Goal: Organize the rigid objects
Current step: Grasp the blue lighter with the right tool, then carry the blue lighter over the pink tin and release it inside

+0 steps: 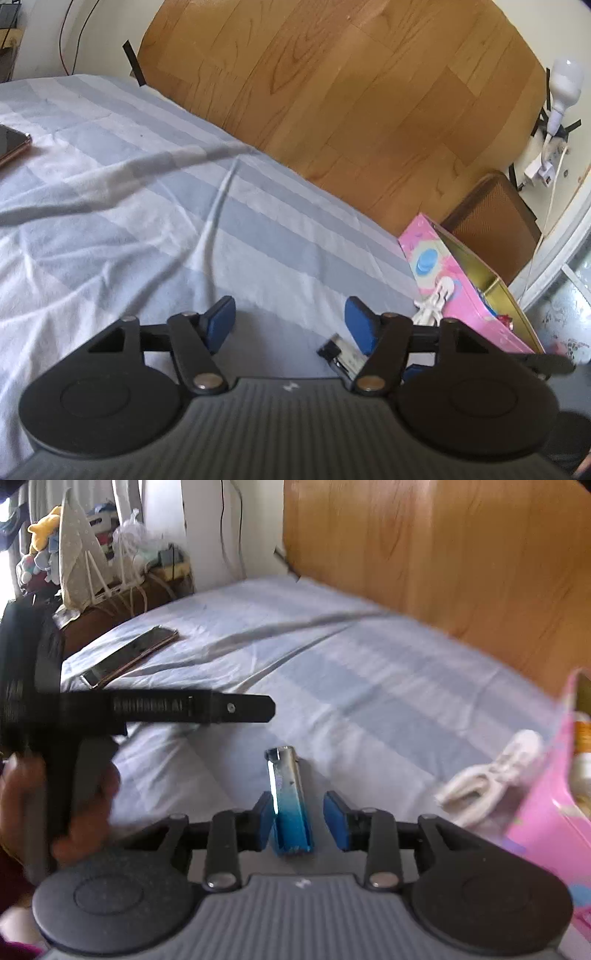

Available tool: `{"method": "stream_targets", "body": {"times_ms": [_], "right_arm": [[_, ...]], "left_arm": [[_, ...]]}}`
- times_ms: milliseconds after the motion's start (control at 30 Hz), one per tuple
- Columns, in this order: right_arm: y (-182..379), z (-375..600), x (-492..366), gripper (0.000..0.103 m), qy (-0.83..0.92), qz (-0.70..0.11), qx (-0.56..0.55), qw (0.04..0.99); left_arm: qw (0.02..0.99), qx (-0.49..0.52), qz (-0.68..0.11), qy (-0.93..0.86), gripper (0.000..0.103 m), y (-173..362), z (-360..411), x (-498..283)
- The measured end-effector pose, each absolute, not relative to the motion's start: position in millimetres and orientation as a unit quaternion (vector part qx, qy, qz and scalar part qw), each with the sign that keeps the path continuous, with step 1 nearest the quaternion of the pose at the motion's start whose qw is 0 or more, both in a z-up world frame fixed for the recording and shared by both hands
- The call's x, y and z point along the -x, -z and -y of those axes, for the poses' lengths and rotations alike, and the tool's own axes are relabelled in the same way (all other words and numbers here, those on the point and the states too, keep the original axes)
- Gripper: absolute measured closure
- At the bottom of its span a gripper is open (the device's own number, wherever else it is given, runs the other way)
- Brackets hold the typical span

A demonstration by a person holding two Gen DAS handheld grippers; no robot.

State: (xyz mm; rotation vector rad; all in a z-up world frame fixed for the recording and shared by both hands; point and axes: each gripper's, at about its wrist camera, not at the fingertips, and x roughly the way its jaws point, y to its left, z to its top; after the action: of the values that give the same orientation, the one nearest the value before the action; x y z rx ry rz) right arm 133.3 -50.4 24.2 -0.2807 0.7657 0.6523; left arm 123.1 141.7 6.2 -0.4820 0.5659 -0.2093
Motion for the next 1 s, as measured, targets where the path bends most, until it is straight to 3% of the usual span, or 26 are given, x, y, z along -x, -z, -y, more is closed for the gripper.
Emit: {"method": "stream_targets", "body": {"times_ms": [200, 367, 400, 433, 500, 900, 1000], "right_arm": [[-7.5, 55.5, -128.7, 0.078, -0.32, -0.359, 0.094, 0.872], [3.8, 105.0, -150.4, 0.078, -0.344, -0.401, -0.138, 0.837], [7.5, 112.1, -150.8, 0.078, -0.352, -0.404, -0.167, 0.828], [10.5, 119.0, -150.2, 0.078, -0.358, -0.408, -0.193, 0.818], [10.6, 126.8, -145.2, 0.078, -0.349, -0.403, -0.201, 0.822], [-45.6, 210.9, -133.9, 0.078, -0.222, -0.211, -0.156, 0.939], [-40.8, 232.7, -146.4, 0.078, -0.17, -0.189, -0.136, 0.957]], "left_arm": [[0.91, 0.243, -0.313, 0.12, 0.036, -17.5, -120.0, -106.6], [0.886, 0.258, -0.362, 0.134, 0.039, -14.1, -97.6, -121.0], [0.885, 0.259, -0.363, 0.133, 0.052, -12.7, -93.6, -124.6], [0.886, 0.253, -0.366, 0.132, 0.077, -12.1, -88.0, -128.0], [0.88, 0.256, -0.37, 0.152, 0.085, -13.6, -77.6, -132.5], [0.9, 0.147, -0.298, 0.283, 0.085, -97.6, 62.1, -174.2], [0.894, 0.124, -0.311, 0.299, 0.078, -92.9, 98.1, -201.3]]}}
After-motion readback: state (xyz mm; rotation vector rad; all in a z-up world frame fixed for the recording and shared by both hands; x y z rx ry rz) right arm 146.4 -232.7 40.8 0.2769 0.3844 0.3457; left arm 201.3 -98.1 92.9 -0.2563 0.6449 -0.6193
